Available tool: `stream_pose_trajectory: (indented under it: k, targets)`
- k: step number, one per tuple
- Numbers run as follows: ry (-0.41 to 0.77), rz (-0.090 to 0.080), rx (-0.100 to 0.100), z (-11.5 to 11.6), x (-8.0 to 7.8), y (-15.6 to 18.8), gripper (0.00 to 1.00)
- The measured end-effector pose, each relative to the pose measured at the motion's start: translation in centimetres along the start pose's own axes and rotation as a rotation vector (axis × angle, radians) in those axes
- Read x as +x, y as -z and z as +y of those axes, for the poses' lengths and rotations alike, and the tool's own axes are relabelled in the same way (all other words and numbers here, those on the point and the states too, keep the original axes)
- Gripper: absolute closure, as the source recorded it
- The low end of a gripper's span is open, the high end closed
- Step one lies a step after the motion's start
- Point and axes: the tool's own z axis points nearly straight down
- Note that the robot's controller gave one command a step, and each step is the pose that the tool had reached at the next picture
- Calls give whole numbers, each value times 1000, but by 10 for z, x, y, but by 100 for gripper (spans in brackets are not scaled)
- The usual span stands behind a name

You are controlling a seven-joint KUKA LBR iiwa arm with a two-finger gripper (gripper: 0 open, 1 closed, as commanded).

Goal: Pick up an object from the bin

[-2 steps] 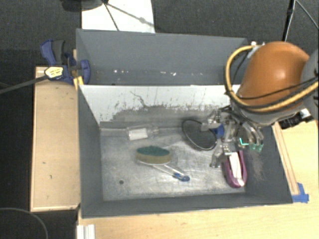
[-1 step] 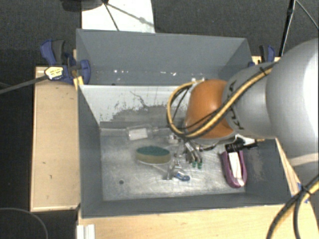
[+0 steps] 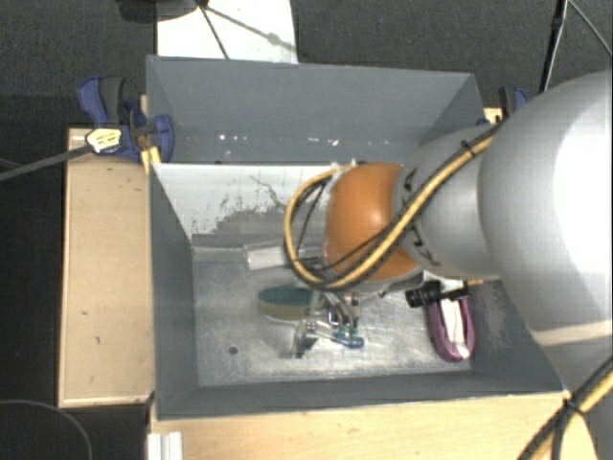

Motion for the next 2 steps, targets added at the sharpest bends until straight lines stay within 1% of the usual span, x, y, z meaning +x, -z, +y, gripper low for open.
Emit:
stream_pose_trajectory:
  k: [1, 2]
  targets:
    - [-5, -2, 1, -3, -2, 1, 100]
    - [-11, -12, -2, 6, -24, 100, 100]
